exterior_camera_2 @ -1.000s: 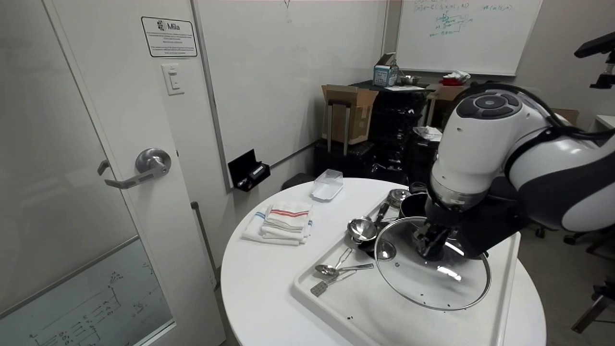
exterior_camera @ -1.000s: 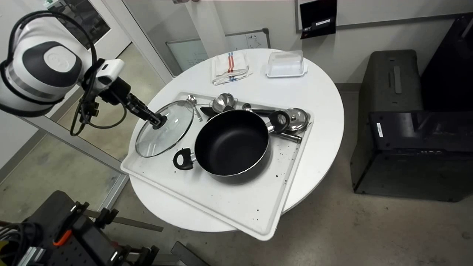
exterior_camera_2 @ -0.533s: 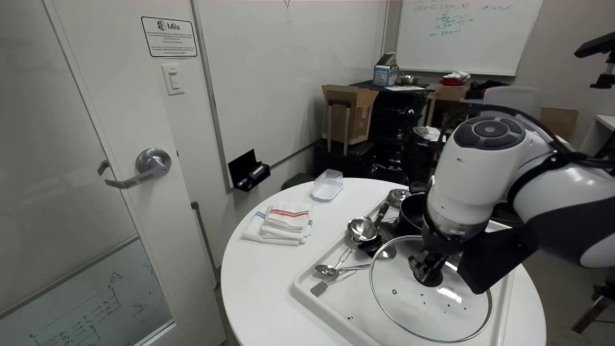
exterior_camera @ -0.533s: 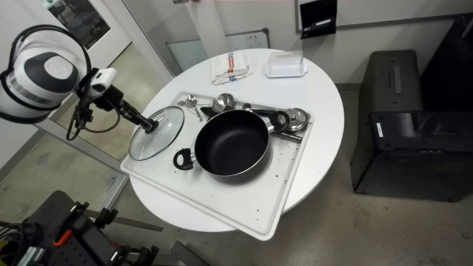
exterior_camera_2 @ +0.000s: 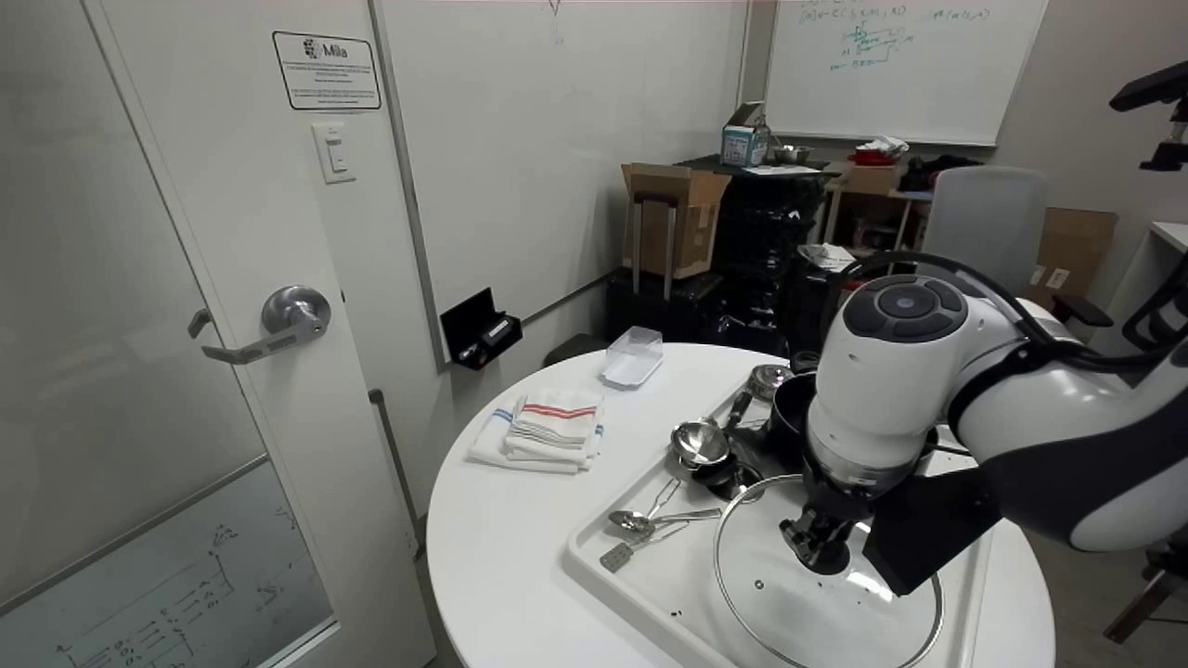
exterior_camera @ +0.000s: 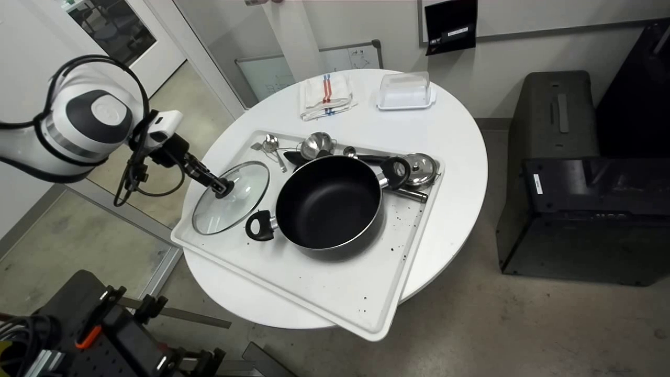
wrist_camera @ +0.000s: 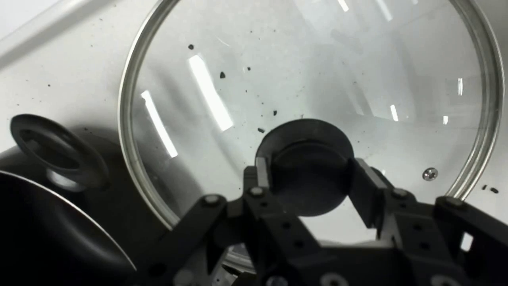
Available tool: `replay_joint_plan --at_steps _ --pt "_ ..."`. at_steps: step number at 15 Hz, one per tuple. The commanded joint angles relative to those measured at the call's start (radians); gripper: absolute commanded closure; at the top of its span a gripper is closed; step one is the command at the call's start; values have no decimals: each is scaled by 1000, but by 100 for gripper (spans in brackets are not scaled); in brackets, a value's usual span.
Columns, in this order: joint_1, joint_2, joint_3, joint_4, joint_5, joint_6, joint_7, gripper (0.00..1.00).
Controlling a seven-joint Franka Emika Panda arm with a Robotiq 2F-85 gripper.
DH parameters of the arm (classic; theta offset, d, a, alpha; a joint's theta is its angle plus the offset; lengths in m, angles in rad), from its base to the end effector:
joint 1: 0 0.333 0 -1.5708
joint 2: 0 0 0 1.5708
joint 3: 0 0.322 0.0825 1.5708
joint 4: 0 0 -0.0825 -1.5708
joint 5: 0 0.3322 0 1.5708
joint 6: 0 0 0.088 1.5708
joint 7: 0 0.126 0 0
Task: Remove the lid from the table
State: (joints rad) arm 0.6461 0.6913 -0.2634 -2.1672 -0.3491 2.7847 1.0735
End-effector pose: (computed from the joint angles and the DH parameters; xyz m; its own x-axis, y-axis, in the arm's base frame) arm 0.4815 0.2006 0.1096 0.9466 -0.2769 0.1649 -0.3101 -0.9219 0.2323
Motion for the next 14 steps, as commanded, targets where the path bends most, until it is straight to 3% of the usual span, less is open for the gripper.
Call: replay_joint_plan --at_steps 1,10,14 --pt "-59 46 40 53 45 14 -45 75" --pt "-259 111 188 107 192 44 -223 75" --pt "-323 118 217 93 260 86 -330 75"
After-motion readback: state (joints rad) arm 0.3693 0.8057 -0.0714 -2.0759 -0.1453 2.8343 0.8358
